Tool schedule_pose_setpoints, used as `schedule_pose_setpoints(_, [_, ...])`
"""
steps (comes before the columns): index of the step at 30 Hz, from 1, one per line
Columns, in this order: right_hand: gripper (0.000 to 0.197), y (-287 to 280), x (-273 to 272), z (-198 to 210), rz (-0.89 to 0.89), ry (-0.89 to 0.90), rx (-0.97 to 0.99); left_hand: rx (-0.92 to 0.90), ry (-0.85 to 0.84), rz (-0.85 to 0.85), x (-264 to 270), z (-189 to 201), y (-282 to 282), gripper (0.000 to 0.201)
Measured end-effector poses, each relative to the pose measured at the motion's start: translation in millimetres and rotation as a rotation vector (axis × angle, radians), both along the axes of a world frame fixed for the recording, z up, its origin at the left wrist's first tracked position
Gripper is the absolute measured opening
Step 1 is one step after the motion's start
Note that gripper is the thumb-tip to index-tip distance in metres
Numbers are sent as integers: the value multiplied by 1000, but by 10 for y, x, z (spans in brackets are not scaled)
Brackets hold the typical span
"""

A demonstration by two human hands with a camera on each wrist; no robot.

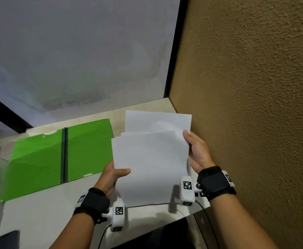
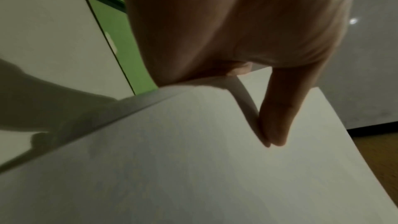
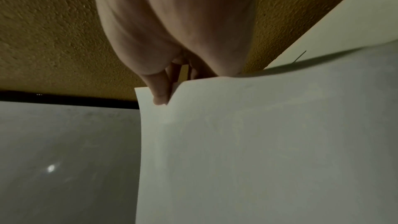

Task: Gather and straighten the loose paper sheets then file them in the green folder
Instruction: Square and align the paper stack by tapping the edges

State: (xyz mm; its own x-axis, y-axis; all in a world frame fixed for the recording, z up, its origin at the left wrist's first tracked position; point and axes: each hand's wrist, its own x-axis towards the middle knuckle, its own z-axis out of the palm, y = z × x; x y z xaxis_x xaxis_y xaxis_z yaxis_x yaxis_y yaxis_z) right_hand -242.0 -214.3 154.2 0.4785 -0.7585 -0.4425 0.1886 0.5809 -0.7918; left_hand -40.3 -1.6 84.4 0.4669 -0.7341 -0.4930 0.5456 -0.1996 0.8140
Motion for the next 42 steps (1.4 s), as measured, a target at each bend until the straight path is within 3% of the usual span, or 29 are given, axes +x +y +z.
schedule_pose_setpoints(7, [10, 14, -51, -274, -46, 217, -14, 79, -1, -7, -48, -229, 34, 58])
schedule_pose_setpoints(10, [20, 3, -127, -402, -69, 308, -23, 124, 17, -31, -66, -311, 83, 54])
schedule_pose_setpoints(13, [17, 18, -170, -455, -105, 333, -30, 160, 63, -48, -104, -358, 112, 49])
schedule_pose_setpoints(20, [14, -5, -139, -572, -86, 384, -14, 162, 102, -44, -98, -484, 158, 57])
schedule_pose_setpoints(26, [38, 73, -160, -717, 154, 424, 33, 186, 45, -39, -78, -513, 165, 47])
schedule_pose_setpoints(34, [11, 119, -306, -852, 441, 643, 223, 170, 58, -102, -42, -512, 231, 49])
schedule_pose_setpoints(39, [17, 128, -451, -889, 527, 478, 428, 138, 105, -87, -18, -494, 261, 59])
schedule_pose_setpoints(42, [16, 203, -453, -856, 569, 429, 410, 142, 133, -63, 5, -578, 261, 62])
